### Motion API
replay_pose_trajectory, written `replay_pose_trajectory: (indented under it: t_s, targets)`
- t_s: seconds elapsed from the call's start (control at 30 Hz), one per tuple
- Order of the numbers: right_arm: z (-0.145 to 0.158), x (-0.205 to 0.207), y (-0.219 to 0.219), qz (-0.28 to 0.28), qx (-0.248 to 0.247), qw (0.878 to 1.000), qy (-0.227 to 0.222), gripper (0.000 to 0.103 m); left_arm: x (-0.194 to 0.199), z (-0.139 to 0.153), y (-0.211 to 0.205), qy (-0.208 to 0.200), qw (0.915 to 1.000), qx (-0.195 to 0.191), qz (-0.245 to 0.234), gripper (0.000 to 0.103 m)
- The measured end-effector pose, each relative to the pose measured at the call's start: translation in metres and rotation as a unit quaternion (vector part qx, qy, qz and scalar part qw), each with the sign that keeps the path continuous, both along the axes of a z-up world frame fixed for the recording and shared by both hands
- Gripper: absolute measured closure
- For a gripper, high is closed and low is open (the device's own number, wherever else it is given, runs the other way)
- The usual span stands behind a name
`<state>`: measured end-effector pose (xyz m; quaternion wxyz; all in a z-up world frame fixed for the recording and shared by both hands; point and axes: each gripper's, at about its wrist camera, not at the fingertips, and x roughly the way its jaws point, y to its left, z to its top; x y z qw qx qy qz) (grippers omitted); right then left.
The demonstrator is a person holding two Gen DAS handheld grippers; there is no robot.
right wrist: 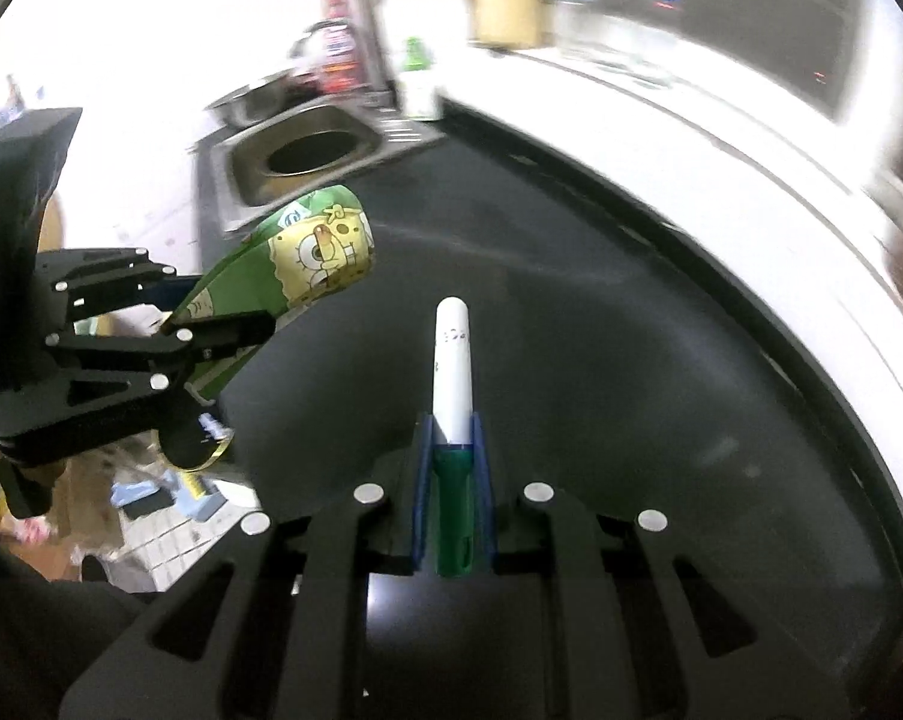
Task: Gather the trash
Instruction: 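Carry the paper cup and marker to the black bin and release them inside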
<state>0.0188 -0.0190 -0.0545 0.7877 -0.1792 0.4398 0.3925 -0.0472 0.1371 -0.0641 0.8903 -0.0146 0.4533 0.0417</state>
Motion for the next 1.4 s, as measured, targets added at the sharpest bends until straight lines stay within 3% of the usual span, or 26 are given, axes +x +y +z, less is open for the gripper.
replay_pose_trajectory:
  t_s: [0.17,0.27,0.5,0.6,0.8,0.97,1.07,1.17,1.2,1.23,1.27,1.3,1.4]
  targets:
    - [-0.011,-0.035,0.099,0.088,0.009,0.996,0.022,0.089,-0.06,-0.007,0.066,0.01,0.9954,0.006,0.095,0.073]
    - [-0.023,-0.062,0.161,0.141,0.014,0.989,0.043,0.089,-0.107,-0.02,0.108,0.022,0.9865,0.004,0.163,0.073]
    - [-0.071,-0.141,0.3,0.246,0.006,0.963,0.108,0.089,-0.214,-0.071,0.191,0.054,0.951,-0.017,0.304,0.073]
    - [-0.098,-0.166,0.347,0.263,-0.006,0.955,0.139,0.089,-0.246,-0.099,0.217,0.065,0.9353,-0.032,0.346,0.073]
    - [-0.164,-0.2,0.426,0.272,-0.05,0.943,0.185,0.089,-0.285,-0.166,0.265,0.08,0.9097,-0.062,0.403,0.073]
    - [-0.206,-0.21,0.464,0.272,-0.079,0.938,0.2,0.089,-0.29,-0.203,0.29,0.078,0.8993,-0.084,0.422,0.072]
    - [-0.219,-0.213,0.476,0.271,-0.09,0.937,0.199,0.089,-0.291,-0.219,0.304,0.076,0.8979,-0.091,0.424,0.072]
    - [-0.227,-0.213,0.488,0.27,-0.094,0.937,0.202,0.087,-0.289,-0.232,0.315,0.072,0.8971,-0.103,0.424,0.062]
    - [-0.231,-0.211,0.491,0.27,-0.1,0.935,0.206,0.075,-0.289,-0.236,0.317,0.073,0.8961,-0.098,0.427,0.051]
    - [-0.234,-0.208,0.492,0.271,-0.103,0.934,0.207,0.042,-0.289,-0.241,0.32,0.076,0.8944,-0.097,0.43,0.037]
    - [-0.235,-0.207,0.494,0.27,-0.103,0.936,0.203,0.029,-0.289,-0.244,0.321,0.079,0.893,-0.097,0.432,0.031]
    - [-0.234,-0.205,0.495,0.266,-0.097,0.94,0.189,0.024,-0.289,-0.247,0.323,0.08,0.891,-0.096,0.436,0.026]
    - [-0.232,-0.195,0.49,0.263,-0.093,0.94,0.198,0.024,-0.288,-0.25,0.323,0.086,0.8917,-0.096,0.434,0.026]
